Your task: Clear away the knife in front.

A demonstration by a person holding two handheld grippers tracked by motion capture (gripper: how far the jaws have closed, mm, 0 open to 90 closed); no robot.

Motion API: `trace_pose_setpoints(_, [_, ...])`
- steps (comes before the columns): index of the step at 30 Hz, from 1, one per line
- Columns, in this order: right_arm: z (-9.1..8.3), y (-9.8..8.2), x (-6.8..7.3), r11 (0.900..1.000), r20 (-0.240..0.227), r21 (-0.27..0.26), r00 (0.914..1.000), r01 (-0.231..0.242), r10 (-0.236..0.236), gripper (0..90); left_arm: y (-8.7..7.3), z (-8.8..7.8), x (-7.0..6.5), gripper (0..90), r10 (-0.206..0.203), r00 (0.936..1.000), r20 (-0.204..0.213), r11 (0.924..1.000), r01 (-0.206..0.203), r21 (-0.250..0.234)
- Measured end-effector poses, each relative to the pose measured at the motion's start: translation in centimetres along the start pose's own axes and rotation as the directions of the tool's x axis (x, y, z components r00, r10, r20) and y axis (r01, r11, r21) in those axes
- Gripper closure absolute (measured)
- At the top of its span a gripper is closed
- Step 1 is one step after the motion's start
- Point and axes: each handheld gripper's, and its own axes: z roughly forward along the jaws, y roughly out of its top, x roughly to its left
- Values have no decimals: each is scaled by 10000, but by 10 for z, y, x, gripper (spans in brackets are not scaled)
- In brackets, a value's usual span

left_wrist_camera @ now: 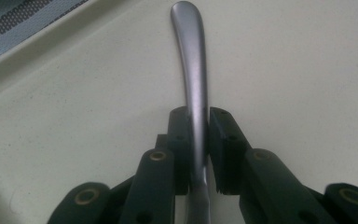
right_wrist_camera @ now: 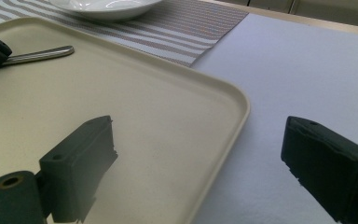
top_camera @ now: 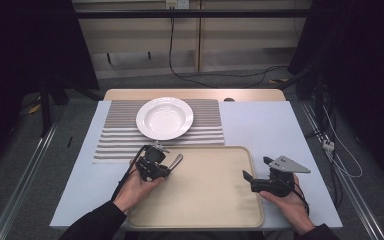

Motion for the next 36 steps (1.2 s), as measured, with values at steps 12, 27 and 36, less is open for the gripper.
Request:
trace_pose_setpoints(12, [0,0,0,10000,-51,-8,10000,37,-37,97,-4,-6,13,339,12,9997,-254,9913,-45,-1314])
trace_pose_setpoints(27, [1,0,0,10000,-99,7,9999,-36,36,96,2,-18,-4,414,1062,9926,583,9612,-875,-2616])
trace_pose_setpoints(36, [1,0,-1,10000,-120,10,9999,1,0,96,4,2,-18,860,1619,9862,351,9692,-1522,-1937])
